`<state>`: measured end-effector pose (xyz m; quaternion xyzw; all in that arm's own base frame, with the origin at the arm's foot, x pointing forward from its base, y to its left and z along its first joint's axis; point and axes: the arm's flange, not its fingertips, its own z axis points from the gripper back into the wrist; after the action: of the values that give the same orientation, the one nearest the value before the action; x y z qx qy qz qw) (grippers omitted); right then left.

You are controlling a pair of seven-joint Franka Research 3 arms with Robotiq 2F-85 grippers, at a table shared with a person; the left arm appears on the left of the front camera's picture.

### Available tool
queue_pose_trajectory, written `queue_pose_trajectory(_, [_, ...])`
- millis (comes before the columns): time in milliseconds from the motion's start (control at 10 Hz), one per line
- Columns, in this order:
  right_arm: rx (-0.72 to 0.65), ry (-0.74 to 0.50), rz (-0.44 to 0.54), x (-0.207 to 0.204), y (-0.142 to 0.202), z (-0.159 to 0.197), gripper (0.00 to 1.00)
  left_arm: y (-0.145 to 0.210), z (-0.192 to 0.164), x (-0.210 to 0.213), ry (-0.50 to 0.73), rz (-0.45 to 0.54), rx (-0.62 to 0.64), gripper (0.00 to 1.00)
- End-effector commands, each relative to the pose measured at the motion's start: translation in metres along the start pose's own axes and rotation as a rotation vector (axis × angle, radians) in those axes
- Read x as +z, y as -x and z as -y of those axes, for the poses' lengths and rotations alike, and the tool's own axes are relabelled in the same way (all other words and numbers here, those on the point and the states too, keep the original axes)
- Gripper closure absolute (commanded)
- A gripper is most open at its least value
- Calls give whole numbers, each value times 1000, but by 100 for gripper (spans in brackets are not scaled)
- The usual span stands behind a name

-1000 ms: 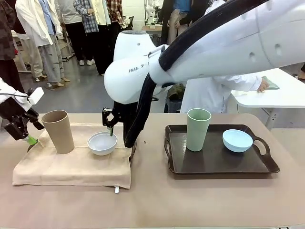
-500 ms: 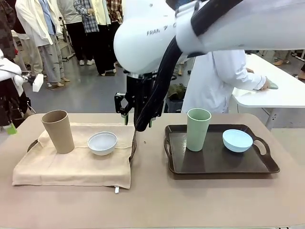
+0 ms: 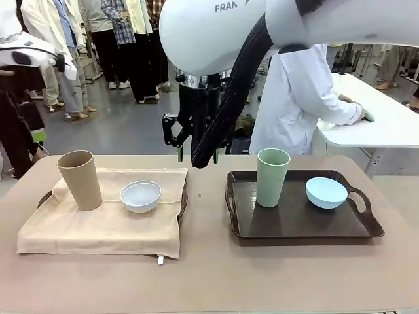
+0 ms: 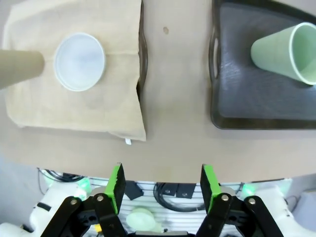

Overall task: Set up a tray with a mat and arrange the tableware.
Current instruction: Place the Picnic Bowl and Reusable plastic cup back onto the Handle tray in front of the human's position.

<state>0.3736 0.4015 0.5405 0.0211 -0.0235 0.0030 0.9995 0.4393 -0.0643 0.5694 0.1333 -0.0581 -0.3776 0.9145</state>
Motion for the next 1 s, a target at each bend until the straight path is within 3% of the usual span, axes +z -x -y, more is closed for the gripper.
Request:
queue_pose_trajectory(0, [-11,23,-22,4,0,3,21,-19,13,-6,-100,-220,129,0])
queue_pose_trajectory(100, [-18,38,-42,3,-1,4,21,-28,21,-5,-144,-268,188,0])
queue_pose_trajectory(200, [-21,45,-59,3,-2,5,21,-36,28,-6,-90,-285,171,0])
queue_pose_trajectory(300, [-18,53,-70,2,-4,6,21,-40,31,-6,-40,-250,120,0])
queue_pose_trajectory(400, [-3,49,-65,2,-6,8,21,-22,25,-12,-151,-215,158,0])
queue_pose_trajectory(900, [-13,45,-45,-2,-1,8,21,-22,25,-12,-151,-215,158,0])
